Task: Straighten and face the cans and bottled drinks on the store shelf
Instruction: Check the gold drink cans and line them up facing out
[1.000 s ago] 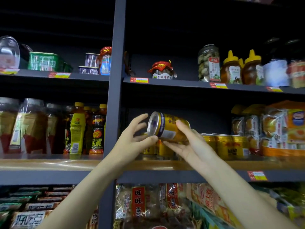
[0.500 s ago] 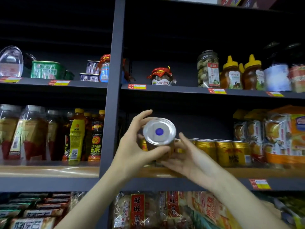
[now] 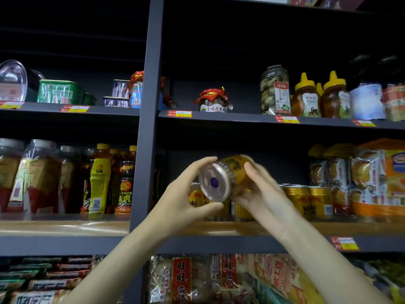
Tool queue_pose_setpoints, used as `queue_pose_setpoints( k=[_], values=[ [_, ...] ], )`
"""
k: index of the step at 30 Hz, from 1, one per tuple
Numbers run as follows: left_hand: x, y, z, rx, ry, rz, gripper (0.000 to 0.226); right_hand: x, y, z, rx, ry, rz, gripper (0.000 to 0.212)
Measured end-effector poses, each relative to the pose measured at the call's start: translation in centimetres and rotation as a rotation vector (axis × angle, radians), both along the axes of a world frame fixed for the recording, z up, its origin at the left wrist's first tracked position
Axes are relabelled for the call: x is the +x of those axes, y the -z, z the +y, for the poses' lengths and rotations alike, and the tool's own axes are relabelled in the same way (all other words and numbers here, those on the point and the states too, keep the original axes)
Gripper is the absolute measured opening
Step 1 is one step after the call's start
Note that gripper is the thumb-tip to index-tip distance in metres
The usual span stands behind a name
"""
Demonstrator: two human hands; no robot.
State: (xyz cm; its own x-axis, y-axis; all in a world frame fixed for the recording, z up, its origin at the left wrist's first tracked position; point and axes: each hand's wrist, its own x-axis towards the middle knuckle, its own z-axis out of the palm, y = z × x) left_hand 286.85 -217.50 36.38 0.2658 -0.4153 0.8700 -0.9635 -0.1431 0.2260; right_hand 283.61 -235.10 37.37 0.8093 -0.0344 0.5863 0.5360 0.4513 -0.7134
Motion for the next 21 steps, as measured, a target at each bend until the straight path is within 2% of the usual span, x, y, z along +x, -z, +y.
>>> queue_pose_setpoints(
  k=[2,5,9,11,14,16,17,19,21],
  values=[
    [1.0,0.4,0.3,0.011,0.057,0.122,0.069,0.0,-0.1,-0.3,-0.085,0.201,-0.145,0.045],
    [1.9,0.7,-0.2,-0.052,0.037,0.193,0.058,-0.3,0.6,-0.3,-0.28,0.381,-0.294,0.059],
    [2.3,0.6,-1.1,-0.048,-0.064,0.182,0.074,-0.3,1.1,0.0,-0.478,0.451,-0.455,0.065],
    [2.2,0.5,-1.2,-0.02,-0.037,0.158,0.083,0.1,1.0,-0.1,-0.543,0.454,-0.474,0.061],
    [1.9,0.3,-1.2,-0.007,0.001,0.137,0.088,1.1,-0.3,-0.3,-0.606,0.349,-0.391,0.045],
    [2.2,-0.2,-0.8,-0.073,-0.038,0.143,0.087,2.2,-2.0,-0.6,-0.577,0.34,-0.333,0.036],
    [2.7,-0.5,-0.6,-0.136,-0.072,0.156,0.085,2.8,-3.0,-1.0,-0.592,0.421,-0.324,0.032],
    [3.7,-1.0,0.1,-0.264,-0.143,0.2,0.076,4.4,-4.1,-2.1,-0.808,0.713,-0.333,0.031],
    [4.7,-1.2,0.4,-0.251,-0.259,0.228,0.07,6.2,-3.8,-3.1,-1.172,0.836,-0.3,0.041]
  ],
)
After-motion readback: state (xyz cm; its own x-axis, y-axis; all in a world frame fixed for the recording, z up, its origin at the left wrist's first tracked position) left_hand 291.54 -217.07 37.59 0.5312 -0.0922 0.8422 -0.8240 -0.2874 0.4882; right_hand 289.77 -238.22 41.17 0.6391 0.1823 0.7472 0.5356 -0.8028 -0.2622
